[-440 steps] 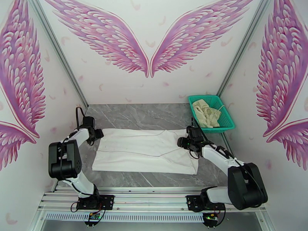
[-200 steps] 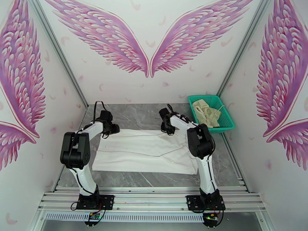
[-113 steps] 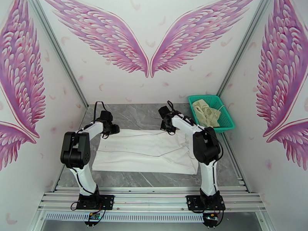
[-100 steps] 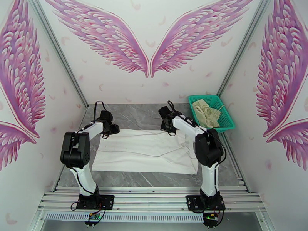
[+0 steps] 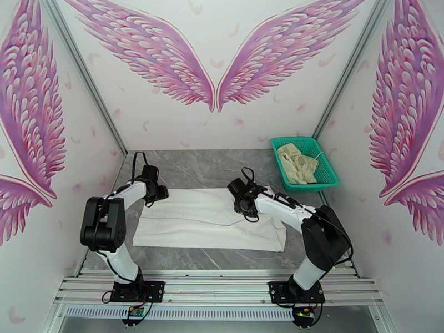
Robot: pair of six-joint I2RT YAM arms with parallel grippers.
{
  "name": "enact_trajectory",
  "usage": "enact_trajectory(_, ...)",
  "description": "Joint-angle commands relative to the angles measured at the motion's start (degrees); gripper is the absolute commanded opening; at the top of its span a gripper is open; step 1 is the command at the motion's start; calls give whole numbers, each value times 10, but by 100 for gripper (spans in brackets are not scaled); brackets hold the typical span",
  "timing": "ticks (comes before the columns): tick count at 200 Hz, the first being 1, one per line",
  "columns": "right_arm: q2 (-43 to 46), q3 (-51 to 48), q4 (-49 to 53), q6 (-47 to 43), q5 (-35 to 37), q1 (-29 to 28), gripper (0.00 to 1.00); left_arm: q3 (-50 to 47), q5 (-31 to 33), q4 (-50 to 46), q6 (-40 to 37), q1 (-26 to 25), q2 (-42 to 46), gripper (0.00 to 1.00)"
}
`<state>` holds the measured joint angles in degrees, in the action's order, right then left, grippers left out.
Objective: Fold and stack the mixed laundry pile
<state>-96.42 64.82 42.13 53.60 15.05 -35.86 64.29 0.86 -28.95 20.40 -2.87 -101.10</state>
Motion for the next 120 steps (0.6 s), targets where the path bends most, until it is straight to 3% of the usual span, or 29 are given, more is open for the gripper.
enact_trajectory(1, 22, -9, -16, 19, 15, -6, 47, -15, 26, -13, 5, 9, 44, 58)
enact_trajectory(52, 77, -8, 52, -46, 31, 20, 62, -33, 48, -36, -1, 37, 54, 61)
enact_trajectory(60, 82, -11, 60, -56, 22, 37, 68, -36, 46, -34, 1, 42, 52, 62)
enact_trajectory(92, 73, -24, 45, -79, -52, 119, 67, -34, 36, -31, 7, 46, 33, 63)
enact_trajectory(120, 46, -33, -6, -80, -88, 184, 61, -31, 34, -18, 14, 50, 7, 54)
